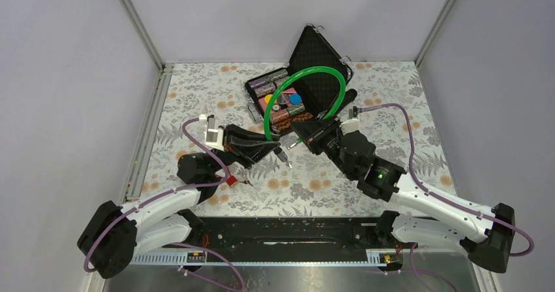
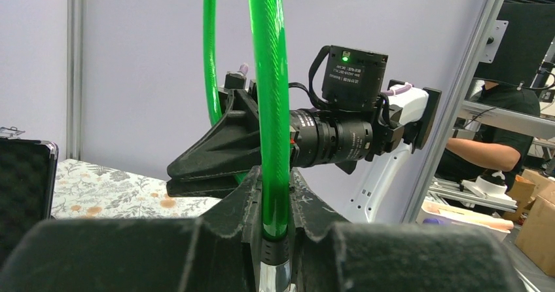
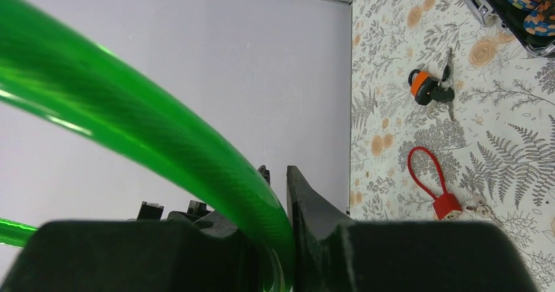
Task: Lock with the key
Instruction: Lock the lock.
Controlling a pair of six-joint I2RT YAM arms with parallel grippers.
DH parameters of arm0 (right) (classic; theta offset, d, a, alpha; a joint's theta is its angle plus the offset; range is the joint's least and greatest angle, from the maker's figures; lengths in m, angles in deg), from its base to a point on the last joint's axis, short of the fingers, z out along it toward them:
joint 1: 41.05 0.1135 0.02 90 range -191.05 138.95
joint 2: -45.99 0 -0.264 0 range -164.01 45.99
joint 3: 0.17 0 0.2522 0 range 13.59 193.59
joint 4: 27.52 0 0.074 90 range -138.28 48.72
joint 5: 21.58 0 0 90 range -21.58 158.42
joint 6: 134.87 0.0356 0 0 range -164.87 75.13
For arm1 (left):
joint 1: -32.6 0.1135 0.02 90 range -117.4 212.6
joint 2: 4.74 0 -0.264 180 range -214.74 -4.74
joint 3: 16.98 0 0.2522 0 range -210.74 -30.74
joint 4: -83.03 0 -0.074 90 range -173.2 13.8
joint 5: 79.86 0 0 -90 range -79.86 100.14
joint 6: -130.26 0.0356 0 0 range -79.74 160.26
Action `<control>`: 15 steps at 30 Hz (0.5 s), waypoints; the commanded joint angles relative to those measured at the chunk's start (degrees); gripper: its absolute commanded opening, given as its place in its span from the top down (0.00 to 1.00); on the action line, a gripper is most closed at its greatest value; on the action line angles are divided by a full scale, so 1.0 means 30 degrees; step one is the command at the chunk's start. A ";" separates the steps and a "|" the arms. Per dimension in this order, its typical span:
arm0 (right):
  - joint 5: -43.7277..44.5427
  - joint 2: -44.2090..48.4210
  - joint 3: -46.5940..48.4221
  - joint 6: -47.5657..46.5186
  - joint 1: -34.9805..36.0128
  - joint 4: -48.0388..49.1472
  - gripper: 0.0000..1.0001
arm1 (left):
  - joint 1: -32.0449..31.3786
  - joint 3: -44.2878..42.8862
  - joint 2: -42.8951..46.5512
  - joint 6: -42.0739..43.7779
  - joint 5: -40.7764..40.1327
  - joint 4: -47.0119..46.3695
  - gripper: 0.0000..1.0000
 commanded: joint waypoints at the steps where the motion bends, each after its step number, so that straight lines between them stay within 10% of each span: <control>1: 0.0751 -0.0168 0.0428 0.0379 0.0186 0.1008 1.00 | -0.0090 -0.0014 0.0123 -0.0346 0.1116 -0.1138 1.00; 15: -0.1826 -0.1447 0.1153 0.0619 0.0178 0.1817 1.00 | -0.0105 -0.0416 -0.0182 -0.0025 0.0118 -0.0691 1.00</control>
